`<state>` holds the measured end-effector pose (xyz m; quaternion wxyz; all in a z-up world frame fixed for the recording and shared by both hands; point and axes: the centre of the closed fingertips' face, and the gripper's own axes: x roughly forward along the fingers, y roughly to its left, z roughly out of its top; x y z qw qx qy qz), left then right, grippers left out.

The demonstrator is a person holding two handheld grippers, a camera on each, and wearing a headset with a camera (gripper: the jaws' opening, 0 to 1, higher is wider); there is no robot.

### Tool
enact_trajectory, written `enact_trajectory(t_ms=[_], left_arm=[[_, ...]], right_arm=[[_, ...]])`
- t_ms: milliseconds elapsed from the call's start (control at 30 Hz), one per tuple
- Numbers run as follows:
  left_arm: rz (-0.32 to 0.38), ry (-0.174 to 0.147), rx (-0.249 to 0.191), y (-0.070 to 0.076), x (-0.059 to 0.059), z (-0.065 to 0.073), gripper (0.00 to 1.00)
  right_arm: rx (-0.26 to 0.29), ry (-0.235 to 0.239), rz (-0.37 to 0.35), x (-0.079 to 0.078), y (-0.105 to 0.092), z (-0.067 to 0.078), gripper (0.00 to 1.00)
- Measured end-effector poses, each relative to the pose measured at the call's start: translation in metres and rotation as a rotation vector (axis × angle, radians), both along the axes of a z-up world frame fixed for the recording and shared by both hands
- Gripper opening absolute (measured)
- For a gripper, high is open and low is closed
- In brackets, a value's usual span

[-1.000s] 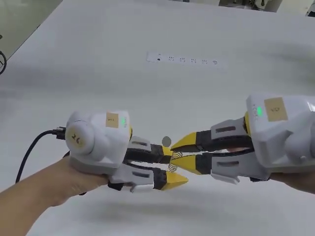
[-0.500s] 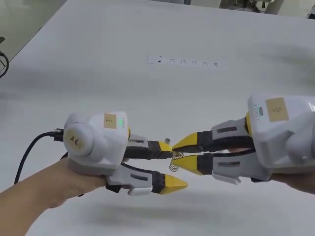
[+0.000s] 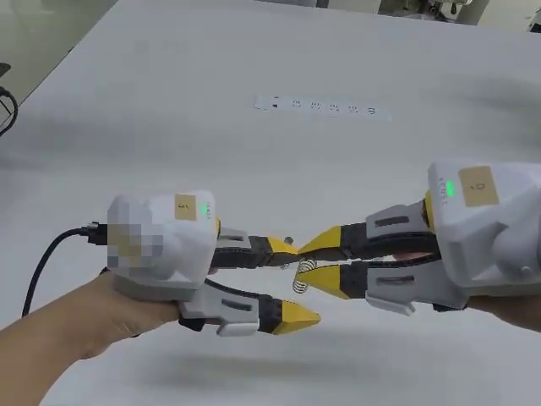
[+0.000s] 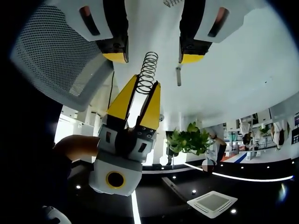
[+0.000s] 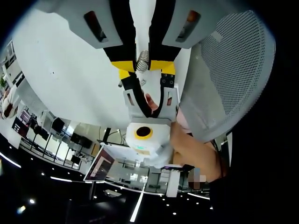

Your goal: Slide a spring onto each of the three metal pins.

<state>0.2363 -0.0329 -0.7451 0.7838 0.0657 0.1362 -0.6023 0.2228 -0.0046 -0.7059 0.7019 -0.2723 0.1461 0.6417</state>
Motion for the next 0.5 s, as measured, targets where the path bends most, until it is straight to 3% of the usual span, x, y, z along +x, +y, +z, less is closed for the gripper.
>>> enact_trajectory(t_ms=[500], left_arm=[[0.072, -0.029, 0.046, 0.029, 0.006, -0.004, 0.48]], right_arm=[[-0.005, -0.003, -0.01, 0.003, -0.001, -0.001, 0.06]])
